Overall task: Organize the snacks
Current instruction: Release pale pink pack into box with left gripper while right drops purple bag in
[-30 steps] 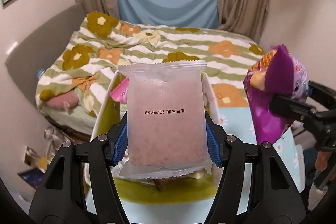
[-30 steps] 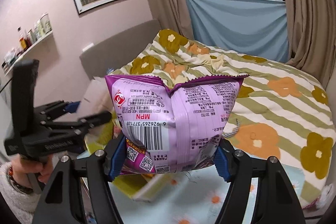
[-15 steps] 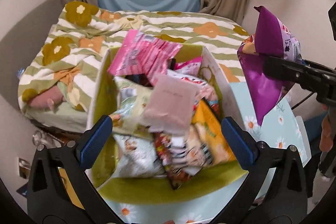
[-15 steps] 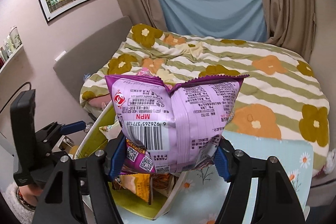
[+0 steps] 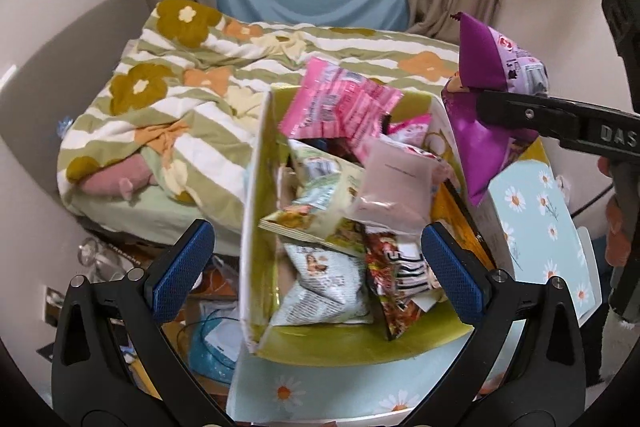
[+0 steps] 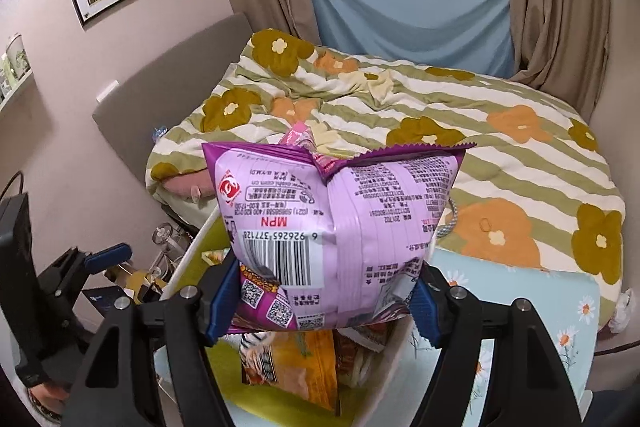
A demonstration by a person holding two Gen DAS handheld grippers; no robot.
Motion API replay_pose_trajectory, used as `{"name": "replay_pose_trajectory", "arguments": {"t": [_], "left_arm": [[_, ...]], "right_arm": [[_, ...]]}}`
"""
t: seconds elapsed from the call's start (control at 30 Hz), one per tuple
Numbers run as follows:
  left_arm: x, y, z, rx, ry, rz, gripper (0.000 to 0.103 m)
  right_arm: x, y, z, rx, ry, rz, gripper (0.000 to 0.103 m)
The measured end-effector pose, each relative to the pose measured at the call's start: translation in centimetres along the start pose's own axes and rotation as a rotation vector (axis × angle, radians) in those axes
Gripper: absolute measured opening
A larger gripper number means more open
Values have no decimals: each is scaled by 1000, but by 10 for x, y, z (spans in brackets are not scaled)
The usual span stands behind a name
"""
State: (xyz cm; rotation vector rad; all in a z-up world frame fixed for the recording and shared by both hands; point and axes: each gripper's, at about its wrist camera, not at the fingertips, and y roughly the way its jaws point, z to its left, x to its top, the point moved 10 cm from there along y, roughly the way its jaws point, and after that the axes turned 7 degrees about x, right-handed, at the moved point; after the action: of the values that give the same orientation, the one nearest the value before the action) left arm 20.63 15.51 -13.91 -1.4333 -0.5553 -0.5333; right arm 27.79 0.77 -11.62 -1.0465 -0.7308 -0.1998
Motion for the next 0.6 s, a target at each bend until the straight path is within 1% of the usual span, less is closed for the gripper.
{"name": "replay_pose_trajectory", "arguments": {"t": [0.13, 0.2, 0.23, 0.27, 0.3, 0.33, 0.6], "left_arm": [[5, 6, 9, 16, -18, 9, 103], [8, 13, 13, 28, -19, 13, 103], [9, 16, 14, 31, -22, 15, 103], [10, 19, 15, 31, -27, 17, 103], [10, 21, 16, 30, -30, 19, 103], [10, 24, 16, 28, -34, 22, 103], [3, 31, 13, 16, -30, 32, 103]], "right_arm": [[10, 20, -7, -2, 3, 29, 69], [15, 32, -10, 1, 10, 30, 72], [17, 37, -15, -3, 17, 23, 80], [19, 41, -21, -11, 29, 15, 94], [20, 44, -23, -14, 40, 11, 99], [20, 45, -27, -12, 55, 6, 103], [10, 30, -36, -49, 77, -20, 103]]}}
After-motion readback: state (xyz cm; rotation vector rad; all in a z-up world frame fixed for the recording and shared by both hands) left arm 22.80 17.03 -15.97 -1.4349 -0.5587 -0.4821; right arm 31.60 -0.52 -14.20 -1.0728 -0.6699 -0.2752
